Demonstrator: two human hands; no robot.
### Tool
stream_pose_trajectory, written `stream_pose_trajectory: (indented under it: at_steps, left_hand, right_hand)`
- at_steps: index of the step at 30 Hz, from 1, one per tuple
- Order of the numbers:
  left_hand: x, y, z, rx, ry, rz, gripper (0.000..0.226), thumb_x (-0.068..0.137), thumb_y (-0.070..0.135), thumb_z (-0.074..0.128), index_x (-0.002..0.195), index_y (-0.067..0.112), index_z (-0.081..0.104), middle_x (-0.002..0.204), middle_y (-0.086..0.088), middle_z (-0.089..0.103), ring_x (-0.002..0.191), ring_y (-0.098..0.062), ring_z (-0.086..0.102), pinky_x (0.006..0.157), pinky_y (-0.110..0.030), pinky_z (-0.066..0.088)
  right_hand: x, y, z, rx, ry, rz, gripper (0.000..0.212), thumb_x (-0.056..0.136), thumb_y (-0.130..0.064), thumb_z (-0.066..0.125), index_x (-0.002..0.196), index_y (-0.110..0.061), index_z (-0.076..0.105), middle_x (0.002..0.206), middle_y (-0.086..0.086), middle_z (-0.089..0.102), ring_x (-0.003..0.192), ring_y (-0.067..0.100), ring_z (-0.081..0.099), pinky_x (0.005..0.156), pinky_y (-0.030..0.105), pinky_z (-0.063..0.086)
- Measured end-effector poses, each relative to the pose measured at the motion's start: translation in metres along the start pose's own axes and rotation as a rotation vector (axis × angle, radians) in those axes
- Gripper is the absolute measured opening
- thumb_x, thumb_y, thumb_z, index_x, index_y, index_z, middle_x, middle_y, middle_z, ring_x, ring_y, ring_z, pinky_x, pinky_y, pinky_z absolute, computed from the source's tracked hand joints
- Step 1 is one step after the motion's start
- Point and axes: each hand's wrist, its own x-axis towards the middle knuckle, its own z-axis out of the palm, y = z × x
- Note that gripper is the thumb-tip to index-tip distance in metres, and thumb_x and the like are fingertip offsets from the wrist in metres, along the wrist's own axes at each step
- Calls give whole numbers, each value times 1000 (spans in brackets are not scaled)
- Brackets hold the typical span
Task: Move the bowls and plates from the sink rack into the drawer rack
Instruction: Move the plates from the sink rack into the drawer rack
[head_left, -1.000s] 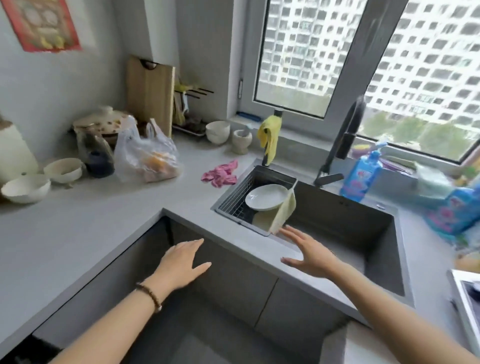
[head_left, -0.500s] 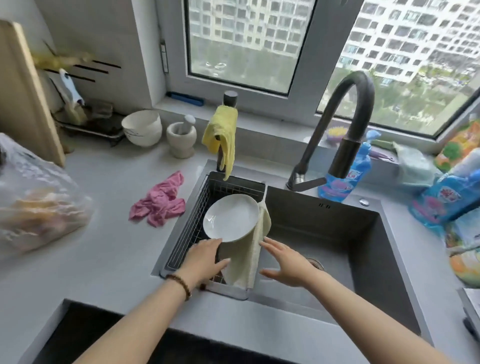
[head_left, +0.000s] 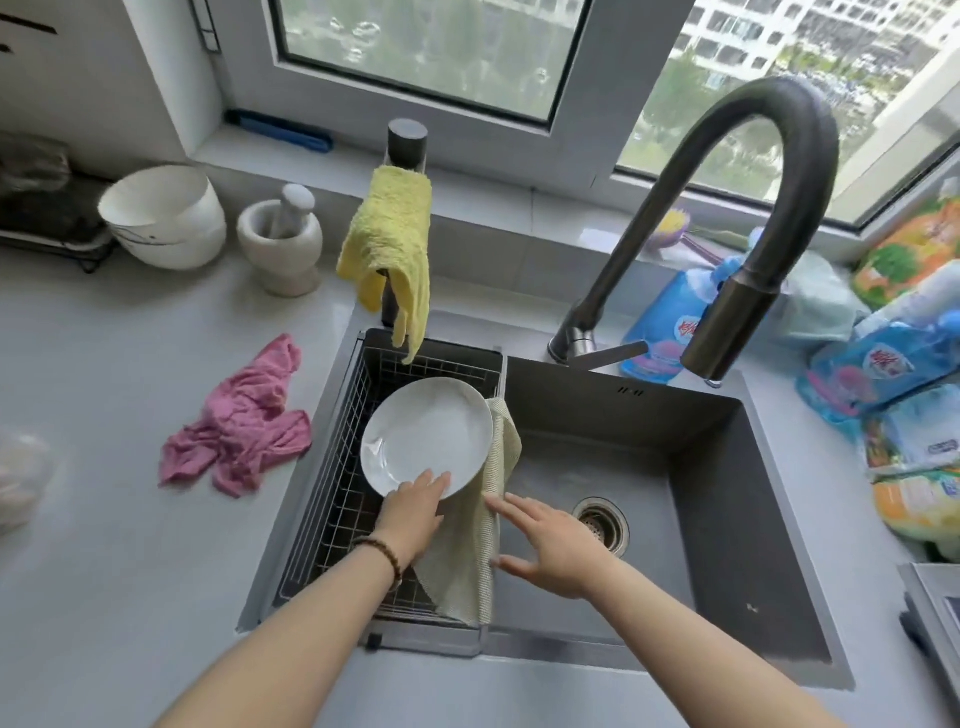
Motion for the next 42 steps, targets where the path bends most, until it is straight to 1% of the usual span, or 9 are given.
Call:
stream_pose_trajectory:
  at_steps: [3,10,13,16,22,27,33,38,42]
  left_hand:
    - [4,-2,0,-26,19,-9,65,90,-5,37,146,25,22,154,-6,24,121,-33,48,101,-42,42]
    - [1,0,-6,157,38,76,71,91,-6,38,149,26,13,156,-7,19,106,-33,59,91,-43,49]
    - [-7,-3,-14,164,79,110,59,93,-3,36,146,22,26,147,-5,38,109,-32,60,93,-42,49]
    - [-13,-5,-24,181,127,105,44,93,0,38,132,19,45,122,-7,61,106,-30,61,90,-38,51]
    - [-25,-8,-41,142,176,119,30,93,7,39,114,21,56,107,-6,65,100,-27,59,85,-36,49]
    - [-39,-6,-54,-14,234,96,18,97,20,40,91,20,57,90,-3,65,84,-24,59,71,-31,42]
    - [-73,4,-75,-255,316,77,24,96,29,47,73,22,46,68,9,52,65,-13,50,52,-24,32]
    - [-123,14,-87,-683,359,112,12,94,26,53,91,20,62,85,9,68,80,-11,65,74,-33,54]
    - [-184,28,-76,-1038,385,61,21,93,20,55,110,13,65,105,-1,71,100,-17,66,88,-39,53]
  right_hand:
    - [1,1,-1,4,-13,8,73,89,-65,43,148,-50,3,160,-2,20,146,21,21,118,37,22]
    - [-1,-1,1,35,-8,20,72,90,-64,43,148,-48,3,159,-2,23,146,18,22,117,39,23]
    - [-3,-4,-1,28,-2,20,72,91,-63,43,149,-46,5,159,-4,23,146,17,22,117,36,23]
    - [-4,-7,-1,26,2,24,72,91,-62,43,150,-45,5,159,-4,23,146,17,22,117,34,23]
    - [-5,-9,1,15,2,45,73,91,-63,42,150,-45,4,158,-5,25,145,17,25,115,34,29]
    - [-4,-9,1,11,-1,67,71,90,-65,41,149,-47,5,159,-2,24,145,18,25,114,36,29]
    - [-8,-18,-5,97,15,94,67,91,-64,39,150,-43,13,159,-4,21,145,18,24,114,37,28]
    - [-34,-49,-10,484,169,-14,77,86,-59,54,151,-34,20,157,-8,25,142,11,29,114,32,28]
    - [-65,-74,-1,823,142,-148,99,68,-69,61,151,-39,15,158,-11,20,143,8,24,118,37,25]
